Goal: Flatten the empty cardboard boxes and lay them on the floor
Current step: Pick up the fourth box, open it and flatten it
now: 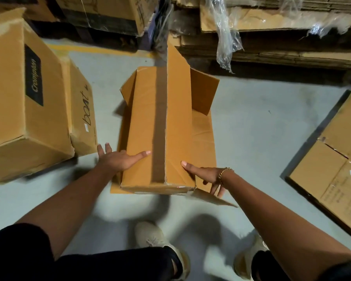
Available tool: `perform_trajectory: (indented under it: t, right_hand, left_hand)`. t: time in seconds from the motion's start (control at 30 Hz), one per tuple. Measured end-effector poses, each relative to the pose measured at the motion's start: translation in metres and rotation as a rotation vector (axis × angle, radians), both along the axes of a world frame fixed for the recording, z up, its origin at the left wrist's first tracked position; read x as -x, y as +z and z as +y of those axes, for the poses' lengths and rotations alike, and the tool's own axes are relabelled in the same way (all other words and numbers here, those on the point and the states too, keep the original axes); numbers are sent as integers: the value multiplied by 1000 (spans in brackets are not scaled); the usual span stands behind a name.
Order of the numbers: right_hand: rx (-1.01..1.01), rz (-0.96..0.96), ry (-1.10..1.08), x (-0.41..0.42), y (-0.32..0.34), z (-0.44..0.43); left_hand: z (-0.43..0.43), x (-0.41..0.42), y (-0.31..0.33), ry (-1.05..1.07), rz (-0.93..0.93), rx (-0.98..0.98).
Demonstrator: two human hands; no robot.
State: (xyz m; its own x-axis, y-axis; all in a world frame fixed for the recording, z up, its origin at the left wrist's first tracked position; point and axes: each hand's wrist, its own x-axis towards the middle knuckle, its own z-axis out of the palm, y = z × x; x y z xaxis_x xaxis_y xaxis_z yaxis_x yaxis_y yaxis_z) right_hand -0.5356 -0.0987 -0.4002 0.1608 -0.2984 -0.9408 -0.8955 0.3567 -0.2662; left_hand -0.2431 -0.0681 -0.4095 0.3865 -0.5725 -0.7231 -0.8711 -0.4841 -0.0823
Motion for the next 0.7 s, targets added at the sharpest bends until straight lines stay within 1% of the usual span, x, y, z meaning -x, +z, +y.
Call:
perform_trajectory:
  t: [0.07,0.1,0.13,0.17,0.23,0.3,0.33,0.37,0.47,0.53,0.63,0.7]
  right_hand:
    - [-92,-82,-146,6,-9,10]
    - [-108,-122,-185,6,-12,16]
    - [-106,-146,-214,5,-16,22]
    - [-76,-168,-246,3,-20,28]
    - [1,-241,-349,-3,-32,41]
    - [63,-303,-451,-8,-41,51]
    - [90,-315,-495,-11,-43,54]
    - [120,-326,-529,-12,-44,56]
    - [207,-321,-563,-12,-40,56]
    - [272,-274,-570,-5,-39,50]
    - [372,-169,-562,21,-38,34]
    - [382,-169,-539,40,-36,28]
  left_hand:
    - [5,5,5,-17,-45,-23]
    - [6,6,2,-13,-55,-39]
    - [7,5,-3,21,-40,-50]
    - [9,4,-11,98,-3,-47]
    - [12,1,-17,363,190,-57]
    - [19,9,-3,622,413,-23]
    - [19,12,-2,679,478,-11]
    - [20,16,-1,723,501,-10]
    - [23,25,5,787,519,-38]
    - [25,32,7,819,511,-15]
    - [26,58,5,804,542,10]
    - [27,78,2,795,556,-1]
